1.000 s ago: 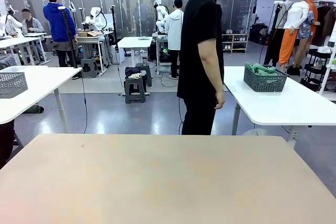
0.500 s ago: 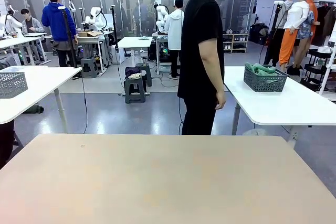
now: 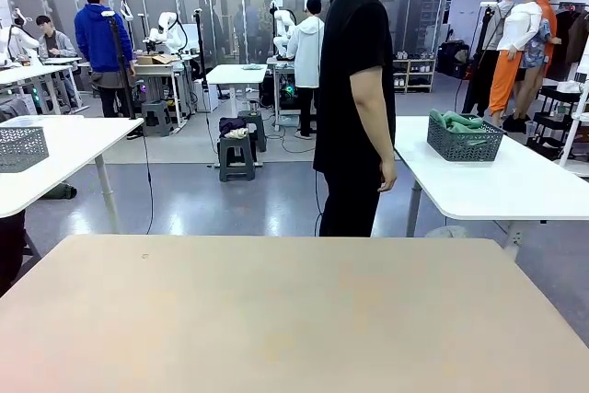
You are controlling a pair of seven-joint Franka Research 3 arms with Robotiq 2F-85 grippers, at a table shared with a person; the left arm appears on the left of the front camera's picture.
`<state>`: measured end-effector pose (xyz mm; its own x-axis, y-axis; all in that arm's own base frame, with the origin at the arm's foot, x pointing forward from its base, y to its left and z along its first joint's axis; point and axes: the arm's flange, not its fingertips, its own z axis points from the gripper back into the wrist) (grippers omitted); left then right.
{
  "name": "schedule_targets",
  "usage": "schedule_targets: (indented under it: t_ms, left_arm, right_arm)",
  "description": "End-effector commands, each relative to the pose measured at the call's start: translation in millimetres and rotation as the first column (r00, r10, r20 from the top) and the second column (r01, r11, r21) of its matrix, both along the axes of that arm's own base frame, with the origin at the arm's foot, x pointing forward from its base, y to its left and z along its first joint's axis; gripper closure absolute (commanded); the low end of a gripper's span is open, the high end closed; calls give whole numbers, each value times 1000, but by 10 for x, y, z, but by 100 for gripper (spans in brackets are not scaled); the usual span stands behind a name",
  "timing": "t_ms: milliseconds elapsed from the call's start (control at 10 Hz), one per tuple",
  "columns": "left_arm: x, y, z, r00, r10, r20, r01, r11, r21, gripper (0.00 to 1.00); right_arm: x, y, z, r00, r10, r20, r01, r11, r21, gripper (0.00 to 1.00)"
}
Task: Fold the towels and place them in the basket.
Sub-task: When a person lays out a Towel with hook on the table, fold it in half twice.
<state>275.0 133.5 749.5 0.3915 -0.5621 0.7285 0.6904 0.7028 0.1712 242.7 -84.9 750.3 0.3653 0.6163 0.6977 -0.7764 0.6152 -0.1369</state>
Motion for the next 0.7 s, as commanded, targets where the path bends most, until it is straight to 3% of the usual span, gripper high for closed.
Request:
schedule_targets:
  t_ms: [0,400,600]
  left_arm:
    - [-8,4,89,1000,-23,-11,23,1000,12,0]
    - [-43,23,120,998,-30,-49,31,999,25,0]
    - [-32,14,48,1000,-5,-17,5,1000,6,0]
  right_arm:
    - [32,-42,12,999,40,-20,-40,999,-7,0]
    - [65,-24,58,997,66,-39,-67,998,-18,0]
    - [48,30,13,999,30,-35,-30,1000,-6,0]
